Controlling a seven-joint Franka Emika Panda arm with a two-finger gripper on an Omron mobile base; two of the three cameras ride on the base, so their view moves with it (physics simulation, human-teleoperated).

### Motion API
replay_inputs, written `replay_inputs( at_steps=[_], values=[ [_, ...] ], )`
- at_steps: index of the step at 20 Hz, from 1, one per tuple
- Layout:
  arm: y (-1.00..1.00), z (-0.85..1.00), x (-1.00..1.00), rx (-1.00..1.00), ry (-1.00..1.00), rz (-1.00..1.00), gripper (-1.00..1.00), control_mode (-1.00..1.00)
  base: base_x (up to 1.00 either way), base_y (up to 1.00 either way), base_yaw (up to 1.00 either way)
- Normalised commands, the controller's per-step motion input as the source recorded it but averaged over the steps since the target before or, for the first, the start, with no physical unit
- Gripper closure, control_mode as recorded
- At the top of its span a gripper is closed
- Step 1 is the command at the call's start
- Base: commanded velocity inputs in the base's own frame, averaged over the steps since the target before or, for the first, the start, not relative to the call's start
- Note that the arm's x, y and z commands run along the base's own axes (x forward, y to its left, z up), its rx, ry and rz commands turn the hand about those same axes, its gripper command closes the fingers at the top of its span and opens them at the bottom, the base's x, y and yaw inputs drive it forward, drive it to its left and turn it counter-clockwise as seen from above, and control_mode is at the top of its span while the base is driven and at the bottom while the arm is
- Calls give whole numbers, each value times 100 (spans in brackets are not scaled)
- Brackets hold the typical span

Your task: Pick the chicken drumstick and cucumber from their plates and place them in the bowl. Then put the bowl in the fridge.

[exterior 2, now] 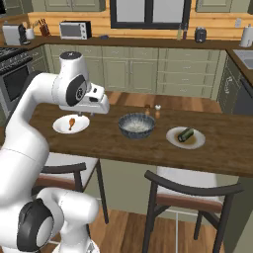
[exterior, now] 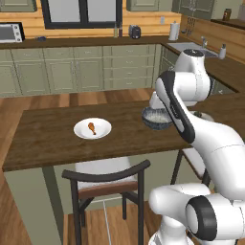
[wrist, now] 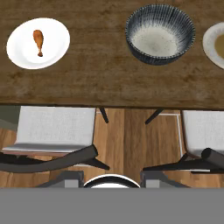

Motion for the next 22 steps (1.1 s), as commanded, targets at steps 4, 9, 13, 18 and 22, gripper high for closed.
replay_inputs(
  at_steps=[4,9,13,18,22],
  values=[
    [0,0,0,0,0,0,-100,100,0,-3,0],
    [0,0,0,0,0,0,-100,100,17,-68,0],
    [0,0,0,0,0,0,-100,100,69,-59,0],
    [0,0,0,0,0,0,-100,100,92,-12,0],
    [0,0,0,0,0,0,-100,100,100,0,0]
  ],
)
